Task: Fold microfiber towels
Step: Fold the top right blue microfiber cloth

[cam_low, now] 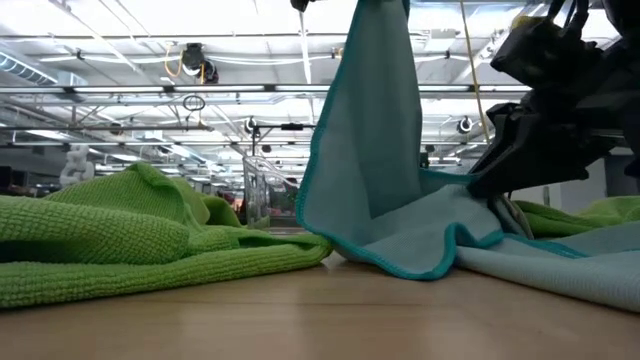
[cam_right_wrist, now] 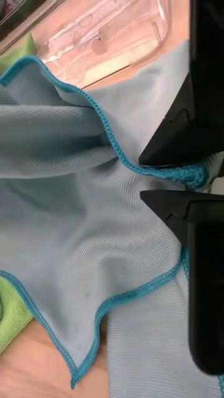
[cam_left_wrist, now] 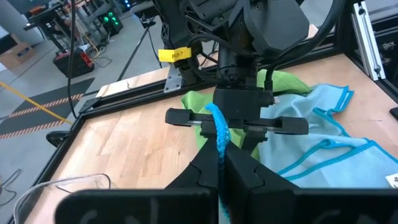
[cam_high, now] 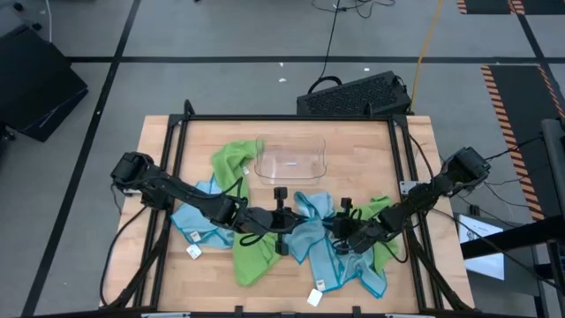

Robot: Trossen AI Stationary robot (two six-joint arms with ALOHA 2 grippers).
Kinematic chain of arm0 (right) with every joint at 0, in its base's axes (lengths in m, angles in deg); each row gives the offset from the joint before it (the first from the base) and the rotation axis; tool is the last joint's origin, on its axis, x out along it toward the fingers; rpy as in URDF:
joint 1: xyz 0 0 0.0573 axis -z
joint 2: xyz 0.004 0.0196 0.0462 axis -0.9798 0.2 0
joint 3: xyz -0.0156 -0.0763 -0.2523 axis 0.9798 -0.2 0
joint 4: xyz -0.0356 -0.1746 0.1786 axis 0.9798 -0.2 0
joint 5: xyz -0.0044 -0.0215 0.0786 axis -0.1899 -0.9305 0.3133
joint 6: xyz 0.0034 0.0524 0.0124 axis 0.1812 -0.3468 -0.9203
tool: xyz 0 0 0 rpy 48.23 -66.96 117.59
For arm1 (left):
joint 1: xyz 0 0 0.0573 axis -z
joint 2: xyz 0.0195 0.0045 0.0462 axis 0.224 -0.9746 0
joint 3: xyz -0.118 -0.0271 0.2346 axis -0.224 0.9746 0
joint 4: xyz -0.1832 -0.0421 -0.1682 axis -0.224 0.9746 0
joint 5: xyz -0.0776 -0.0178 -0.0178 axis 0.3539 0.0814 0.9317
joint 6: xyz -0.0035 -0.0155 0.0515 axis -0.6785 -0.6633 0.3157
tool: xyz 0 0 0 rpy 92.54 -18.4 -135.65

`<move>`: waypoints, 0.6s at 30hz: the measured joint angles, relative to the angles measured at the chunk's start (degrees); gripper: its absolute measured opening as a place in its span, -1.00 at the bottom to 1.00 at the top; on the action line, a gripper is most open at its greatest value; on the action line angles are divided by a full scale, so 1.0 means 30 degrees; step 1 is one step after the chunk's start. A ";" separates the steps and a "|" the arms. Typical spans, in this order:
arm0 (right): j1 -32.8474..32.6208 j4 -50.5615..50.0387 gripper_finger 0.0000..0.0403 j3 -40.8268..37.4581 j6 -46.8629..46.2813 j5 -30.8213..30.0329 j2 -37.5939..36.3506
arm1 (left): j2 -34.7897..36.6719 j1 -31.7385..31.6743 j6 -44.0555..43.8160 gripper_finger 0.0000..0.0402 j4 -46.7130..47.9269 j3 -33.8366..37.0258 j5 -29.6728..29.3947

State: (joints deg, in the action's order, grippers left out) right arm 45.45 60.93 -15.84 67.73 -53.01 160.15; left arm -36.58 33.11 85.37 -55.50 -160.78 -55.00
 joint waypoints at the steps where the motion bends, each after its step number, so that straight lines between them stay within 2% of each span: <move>1: 0.0027 0.0030 -0.65 0.0000 0.0005 0.0000 0.0000 | 0.0000 0.0000 -0.0016 -0.98 0.0043 -0.0001 0.0000; 10: 0.0116 0.0243 -0.74 0.0000 0.0019 0.0007 0.0000 | 0.0000 0.0000 -0.0040 -0.96 0.0126 0.0000 0.0000; 18: 0.0116 0.0198 -0.65 0.0000 0.0011 0.0015 -0.0102 | 0.0000 0.0000 -0.0044 -0.94 0.0133 0.0000 0.0000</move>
State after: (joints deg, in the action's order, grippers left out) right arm 45.80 61.52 -15.84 67.77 -52.97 159.85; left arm -36.58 33.11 85.24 -55.10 -160.78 -55.00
